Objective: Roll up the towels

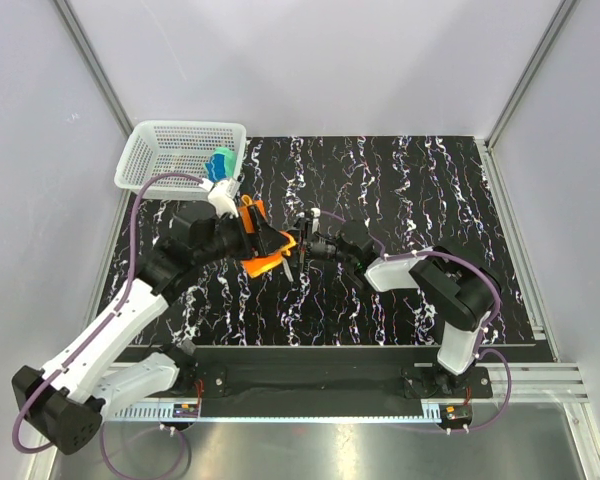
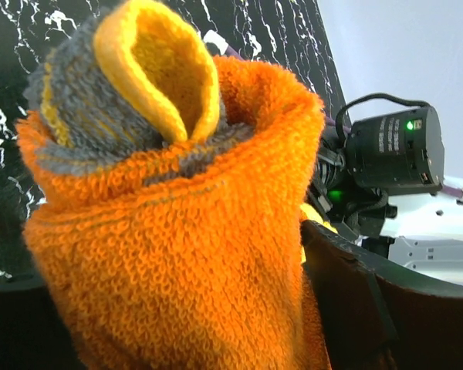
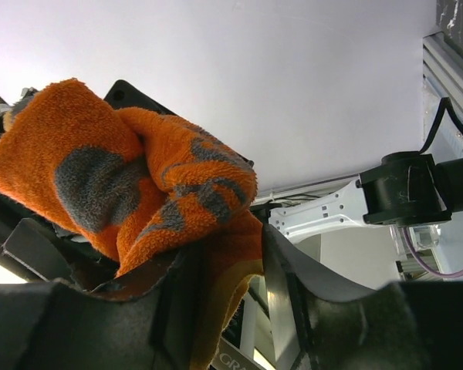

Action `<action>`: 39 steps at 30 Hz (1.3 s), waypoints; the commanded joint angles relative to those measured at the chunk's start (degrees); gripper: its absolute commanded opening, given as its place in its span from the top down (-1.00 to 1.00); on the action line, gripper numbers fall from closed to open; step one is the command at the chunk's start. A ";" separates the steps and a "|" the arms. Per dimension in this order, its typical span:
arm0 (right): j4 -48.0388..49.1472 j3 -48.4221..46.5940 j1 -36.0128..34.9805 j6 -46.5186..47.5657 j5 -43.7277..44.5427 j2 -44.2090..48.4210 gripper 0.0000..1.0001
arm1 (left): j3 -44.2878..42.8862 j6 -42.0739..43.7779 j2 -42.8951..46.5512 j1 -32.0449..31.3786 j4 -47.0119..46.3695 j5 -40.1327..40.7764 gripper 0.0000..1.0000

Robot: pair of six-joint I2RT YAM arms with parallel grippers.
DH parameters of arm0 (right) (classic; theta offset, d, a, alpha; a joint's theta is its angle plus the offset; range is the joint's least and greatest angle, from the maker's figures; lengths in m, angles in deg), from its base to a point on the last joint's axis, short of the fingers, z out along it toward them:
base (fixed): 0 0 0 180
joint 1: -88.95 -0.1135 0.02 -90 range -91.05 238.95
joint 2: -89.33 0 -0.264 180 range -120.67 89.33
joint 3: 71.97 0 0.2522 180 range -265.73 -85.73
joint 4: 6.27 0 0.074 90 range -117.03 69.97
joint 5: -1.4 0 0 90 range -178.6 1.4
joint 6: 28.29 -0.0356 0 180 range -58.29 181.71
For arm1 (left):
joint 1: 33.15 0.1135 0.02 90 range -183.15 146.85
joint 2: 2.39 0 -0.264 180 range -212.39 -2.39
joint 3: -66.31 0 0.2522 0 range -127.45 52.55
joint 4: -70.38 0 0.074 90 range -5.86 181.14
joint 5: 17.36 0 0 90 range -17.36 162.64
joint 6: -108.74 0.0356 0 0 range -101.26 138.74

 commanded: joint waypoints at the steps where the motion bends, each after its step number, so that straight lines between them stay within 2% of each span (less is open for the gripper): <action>1: 21.53 -3.11 -1.01 -0.88 -1.65 2.27 0.12 | 2.26 1.43 -4.82 -0.16 0.34 1.70 -0.63; 4: 21.62 -4.34 -2.06 0.09 -2.79 1.83 0.12 | 0.51 1.69 -8.34 -0.16 -1.42 1.87 -0.60; 9: 21.62 -9.07 -4.52 2.45 -6.21 1.13 0.12 | -4.24 2.05 -15.37 -0.16 -3.97 0.82 -0.42; 13: 21.00 -8.04 -4.35 3.78 -6.05 1.57 0.12 | -6.18 1.96 -17.66 -0.16 -4.59 -2.08 -0.10; 16: 20.92 -6.10 -3.21 4.83 -4.73 2.44 0.13 | -6.00 2.92 -16.96 -0.16 -3.54 -2.52 0.25; 17: 20.83 -5.84 -2.95 5.18 -4.64 2.71 0.12 | -5.65 3.36 -16.44 -0.16 -2.93 -2.52 0.50; 21: 16.71 -6.01 -1.63 8.95 -6.04 4.20 0.12 | -3.90 4.51 -14.50 -0.16 -1.43 -3.05 1.00; 26: 10.64 -6.54 -1.01 12.04 -7.89 6.40 0.08 | -3.10 5.38 -11.69 0.80 0.32 -0.15 1.00; 31: 10.11 -2.86 1.09 12.48 -8.50 9.90 0.06 | -9.33 10.04 -12.82 5.46 6.12 2.75 1.00; 35: 7.83 3.81 6.44 13.88 -10.43 14.39 0.05 | -17.14 14.52 -18.16 11.87 9.55 2.05 1.00; 39: -2.51 6.64 11.11 19.49 -12.72 19.22 0.05 | -25.14 20.06 -26.26 19.59 10.26 0.74 1.00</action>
